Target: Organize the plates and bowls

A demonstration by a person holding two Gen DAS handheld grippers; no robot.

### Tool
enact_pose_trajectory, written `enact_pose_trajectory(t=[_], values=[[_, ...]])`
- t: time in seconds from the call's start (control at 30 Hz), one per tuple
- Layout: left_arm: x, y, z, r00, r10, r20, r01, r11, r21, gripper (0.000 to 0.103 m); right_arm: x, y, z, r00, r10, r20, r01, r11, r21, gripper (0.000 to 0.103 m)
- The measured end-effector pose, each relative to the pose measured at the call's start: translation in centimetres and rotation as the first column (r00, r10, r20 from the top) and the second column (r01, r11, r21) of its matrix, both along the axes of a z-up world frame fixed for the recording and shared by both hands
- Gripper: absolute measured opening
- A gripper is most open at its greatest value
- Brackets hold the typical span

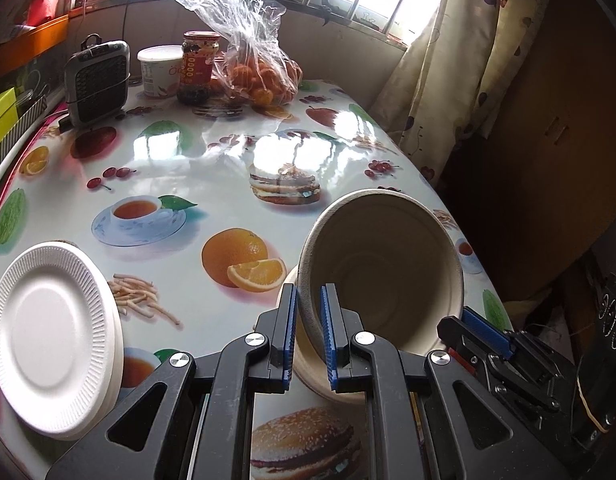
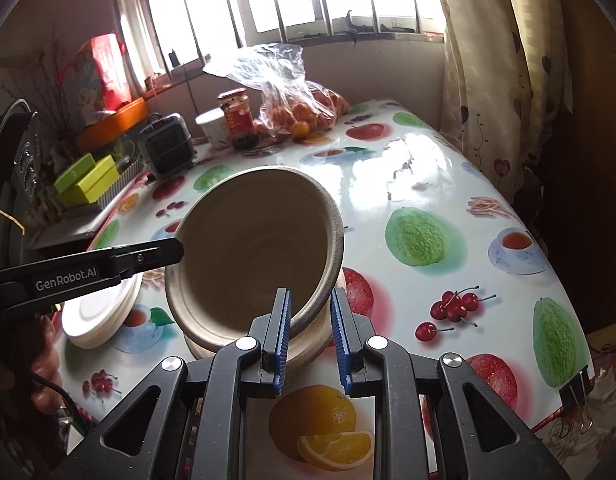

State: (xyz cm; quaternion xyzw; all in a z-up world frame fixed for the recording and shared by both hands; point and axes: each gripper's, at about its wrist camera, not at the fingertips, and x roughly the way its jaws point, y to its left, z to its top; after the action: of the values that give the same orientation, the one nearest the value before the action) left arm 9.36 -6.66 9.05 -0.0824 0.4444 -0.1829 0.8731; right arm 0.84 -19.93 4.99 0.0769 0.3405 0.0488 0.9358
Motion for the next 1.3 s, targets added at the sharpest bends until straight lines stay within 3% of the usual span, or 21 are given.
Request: enact_pose_trajectory(t=[1.3], values=[[0.0,0.4,-2.6,0.997,0.015,-0.071,-0.015,1.0,0.004,0.013,0.1,0.5,-1.9,0.999,0.004,-0.049,-0.003,1.0,0.008,0.02]])
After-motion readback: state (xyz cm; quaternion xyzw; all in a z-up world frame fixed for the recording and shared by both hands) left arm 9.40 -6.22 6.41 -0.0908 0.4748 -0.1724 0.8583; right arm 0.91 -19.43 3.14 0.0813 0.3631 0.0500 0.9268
